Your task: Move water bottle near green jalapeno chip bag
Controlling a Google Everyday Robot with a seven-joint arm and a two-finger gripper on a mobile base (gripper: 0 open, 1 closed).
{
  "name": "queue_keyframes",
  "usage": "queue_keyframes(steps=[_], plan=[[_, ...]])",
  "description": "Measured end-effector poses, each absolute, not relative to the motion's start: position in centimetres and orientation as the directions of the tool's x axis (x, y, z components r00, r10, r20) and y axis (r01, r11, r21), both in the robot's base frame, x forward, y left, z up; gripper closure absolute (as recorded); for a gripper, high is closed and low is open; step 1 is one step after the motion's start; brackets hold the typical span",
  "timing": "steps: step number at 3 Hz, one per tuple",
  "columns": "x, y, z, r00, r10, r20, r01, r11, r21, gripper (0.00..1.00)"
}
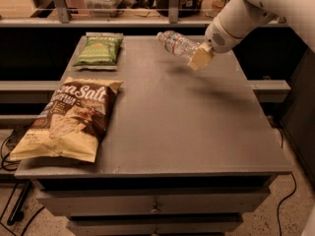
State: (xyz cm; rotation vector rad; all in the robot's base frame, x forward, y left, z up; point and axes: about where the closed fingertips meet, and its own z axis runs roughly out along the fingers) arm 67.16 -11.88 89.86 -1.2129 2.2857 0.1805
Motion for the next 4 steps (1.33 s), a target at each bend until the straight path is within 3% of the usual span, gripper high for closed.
queue_keyframes(steps=[2,3,4], plan=[[67.9,-9.9,89.2,-0.438,-0.694,-0.571,-0.808,0.583,-0.089,1.00],[69.7,-6.8,88.0,-0.428,-0.695,-0.578,-0.828,0.557,-0.057,0.83],[71.7,-2.7,87.1,-0.404,-0.711,-0.576,-0.856,0.516,-0.036,0.59]])
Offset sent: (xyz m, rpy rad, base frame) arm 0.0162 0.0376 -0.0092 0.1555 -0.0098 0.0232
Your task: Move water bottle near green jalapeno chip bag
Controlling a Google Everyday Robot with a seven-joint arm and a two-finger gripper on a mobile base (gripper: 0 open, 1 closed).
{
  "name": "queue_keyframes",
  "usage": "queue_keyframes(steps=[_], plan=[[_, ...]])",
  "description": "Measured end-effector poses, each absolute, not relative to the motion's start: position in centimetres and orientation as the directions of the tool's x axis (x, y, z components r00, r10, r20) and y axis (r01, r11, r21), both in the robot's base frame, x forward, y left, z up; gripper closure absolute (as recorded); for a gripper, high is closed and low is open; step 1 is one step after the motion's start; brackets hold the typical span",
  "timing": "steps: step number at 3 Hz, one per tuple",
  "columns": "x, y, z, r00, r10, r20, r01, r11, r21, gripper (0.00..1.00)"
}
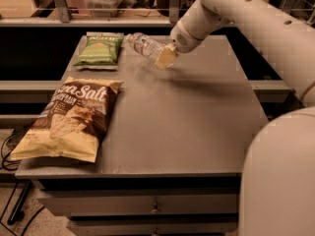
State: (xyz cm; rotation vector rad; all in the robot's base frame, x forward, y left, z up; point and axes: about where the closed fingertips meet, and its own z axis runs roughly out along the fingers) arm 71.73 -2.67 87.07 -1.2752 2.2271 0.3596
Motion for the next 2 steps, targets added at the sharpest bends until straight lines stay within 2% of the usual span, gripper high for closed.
queue_keyframes(steps=[2], plan=[[73.1,4.1,86.5,-0.332,-0.757,-0.563,-0.906,0.423,-0.033,0.13]])
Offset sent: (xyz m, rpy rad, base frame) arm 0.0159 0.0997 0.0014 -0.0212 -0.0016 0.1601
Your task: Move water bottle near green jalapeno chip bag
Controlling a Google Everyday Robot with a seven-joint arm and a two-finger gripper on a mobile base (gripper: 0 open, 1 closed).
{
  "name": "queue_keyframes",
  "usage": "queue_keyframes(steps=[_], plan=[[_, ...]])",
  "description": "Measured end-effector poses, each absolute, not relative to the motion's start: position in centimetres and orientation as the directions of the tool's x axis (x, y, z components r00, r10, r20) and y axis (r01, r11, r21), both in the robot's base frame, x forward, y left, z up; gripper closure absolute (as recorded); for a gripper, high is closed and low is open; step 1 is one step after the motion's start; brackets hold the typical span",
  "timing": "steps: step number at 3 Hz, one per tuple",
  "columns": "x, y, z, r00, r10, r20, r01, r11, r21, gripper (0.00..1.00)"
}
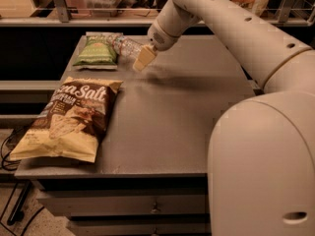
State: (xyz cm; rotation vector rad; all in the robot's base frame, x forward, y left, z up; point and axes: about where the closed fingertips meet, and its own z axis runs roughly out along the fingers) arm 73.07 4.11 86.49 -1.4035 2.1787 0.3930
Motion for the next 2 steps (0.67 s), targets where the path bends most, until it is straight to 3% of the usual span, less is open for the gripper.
queue_keyframes(steps=[1,2], plan=[[72.75,6.38,86.70,-0.304,-0.774,-0.555,-0.918,0.393,-0.045,0.00],[72.74,6.47,86.67,-0.303,-0.774,-0.555,-0.919,0.392,-0.045,0.00]])
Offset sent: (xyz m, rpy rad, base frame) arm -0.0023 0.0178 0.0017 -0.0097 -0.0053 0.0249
